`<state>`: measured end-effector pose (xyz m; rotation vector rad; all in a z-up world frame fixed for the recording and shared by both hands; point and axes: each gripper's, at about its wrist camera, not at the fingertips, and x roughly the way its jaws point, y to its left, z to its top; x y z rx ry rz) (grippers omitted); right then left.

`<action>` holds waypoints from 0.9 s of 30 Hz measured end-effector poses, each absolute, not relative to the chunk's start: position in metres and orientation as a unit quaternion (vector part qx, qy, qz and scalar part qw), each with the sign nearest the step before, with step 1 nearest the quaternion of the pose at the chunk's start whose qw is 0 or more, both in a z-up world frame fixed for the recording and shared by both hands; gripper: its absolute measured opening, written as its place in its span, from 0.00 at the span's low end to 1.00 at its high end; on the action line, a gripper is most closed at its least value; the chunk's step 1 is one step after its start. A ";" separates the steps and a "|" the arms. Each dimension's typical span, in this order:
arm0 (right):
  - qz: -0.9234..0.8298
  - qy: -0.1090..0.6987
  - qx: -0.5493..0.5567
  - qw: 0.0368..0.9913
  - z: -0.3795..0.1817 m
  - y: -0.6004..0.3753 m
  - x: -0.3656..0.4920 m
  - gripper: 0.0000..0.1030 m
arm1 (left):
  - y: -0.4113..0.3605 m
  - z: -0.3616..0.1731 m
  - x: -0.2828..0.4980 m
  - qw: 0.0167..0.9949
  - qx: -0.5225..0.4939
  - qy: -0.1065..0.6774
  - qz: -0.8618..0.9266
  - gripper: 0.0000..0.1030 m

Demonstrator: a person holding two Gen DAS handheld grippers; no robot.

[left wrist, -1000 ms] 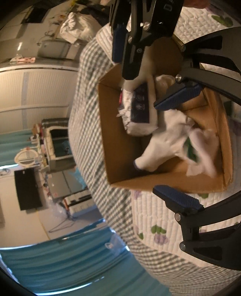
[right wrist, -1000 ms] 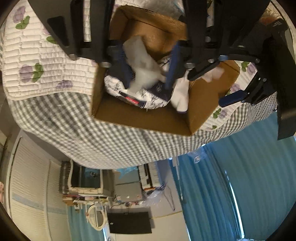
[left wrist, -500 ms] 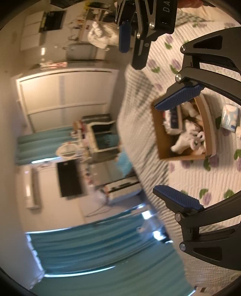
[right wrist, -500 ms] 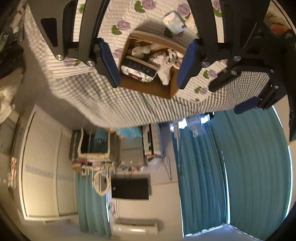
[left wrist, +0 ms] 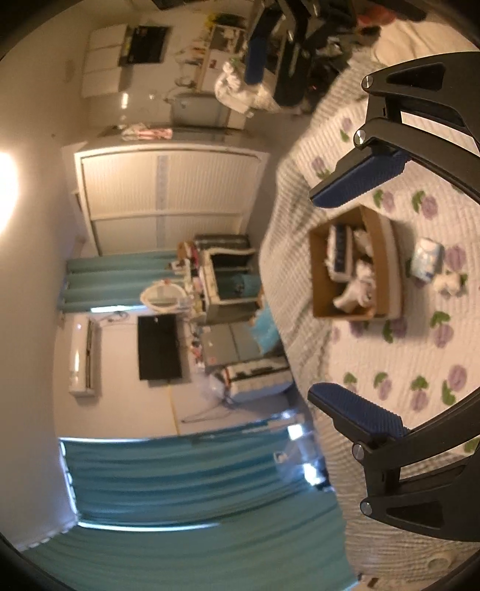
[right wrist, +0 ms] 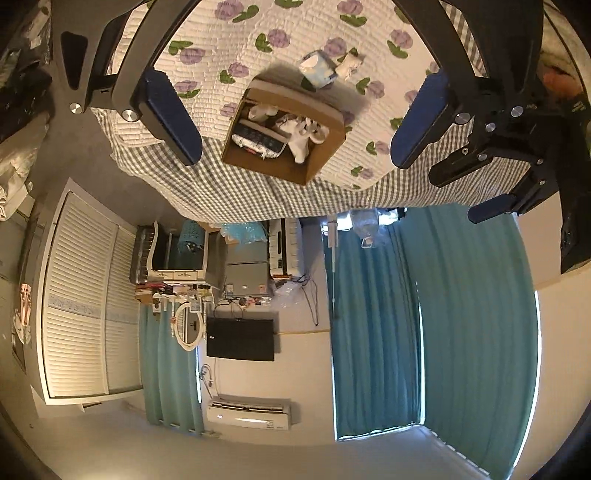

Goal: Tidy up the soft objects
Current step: 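Grasp the white mask with the left tool while the right tool grasps the blue tissue pack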

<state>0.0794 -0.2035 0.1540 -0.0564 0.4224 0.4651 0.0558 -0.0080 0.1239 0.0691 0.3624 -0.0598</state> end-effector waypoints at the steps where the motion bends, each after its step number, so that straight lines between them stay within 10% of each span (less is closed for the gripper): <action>1: 0.231 0.211 -0.030 0.949 0.146 -0.202 0.079 1.00 | -0.006 0.116 0.055 0.981 0.037 0.189 -0.023 0.95; 27: 0.228 0.396 -0.091 0.885 -0.130 -0.134 0.213 0.99 | 0.003 -0.147 0.144 0.908 -0.015 0.417 0.021 0.92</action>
